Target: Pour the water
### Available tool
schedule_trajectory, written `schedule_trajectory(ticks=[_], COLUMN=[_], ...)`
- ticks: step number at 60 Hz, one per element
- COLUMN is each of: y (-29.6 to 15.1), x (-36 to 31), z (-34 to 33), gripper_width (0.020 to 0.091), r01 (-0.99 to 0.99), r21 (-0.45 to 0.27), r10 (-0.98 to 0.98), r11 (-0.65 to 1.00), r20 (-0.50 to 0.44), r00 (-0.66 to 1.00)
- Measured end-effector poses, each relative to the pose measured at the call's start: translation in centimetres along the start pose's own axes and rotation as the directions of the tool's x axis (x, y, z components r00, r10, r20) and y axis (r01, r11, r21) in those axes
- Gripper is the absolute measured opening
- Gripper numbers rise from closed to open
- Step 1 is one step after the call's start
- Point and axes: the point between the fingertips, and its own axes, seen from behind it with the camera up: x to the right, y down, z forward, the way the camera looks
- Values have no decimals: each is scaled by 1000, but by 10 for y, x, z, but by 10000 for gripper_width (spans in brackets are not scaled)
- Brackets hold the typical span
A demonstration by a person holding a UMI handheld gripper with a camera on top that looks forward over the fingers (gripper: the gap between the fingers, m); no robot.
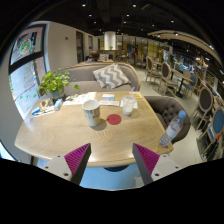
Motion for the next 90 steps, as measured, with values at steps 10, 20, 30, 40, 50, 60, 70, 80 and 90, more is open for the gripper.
schedule_trajectory(ticks=[10, 20, 30, 40, 50, 60, 70, 80, 90], y=[20, 28, 26, 6, -4, -10, -12, -13, -33], x=[113, 206, 258, 285, 290, 291, 293, 289, 283], z=[17, 48, 99, 142, 170, 172, 170, 173, 165], gripper_width=[856, 853, 856, 844, 588, 459, 371, 371, 371], r01=[-23, -87, -117, -110, -108, -94, -81, -54, -5], r21=[22, 58, 81, 135, 181, 223, 232, 219, 219], r10=[25, 93, 125, 124, 124, 117, 107, 84, 45], r11=[999, 995, 990, 985, 978, 970, 969, 974, 976], r20=[-66, -106, -108, -96, -80, -90, -102, -131, -176], r00=[998, 990, 986, 988, 989, 989, 989, 988, 983])
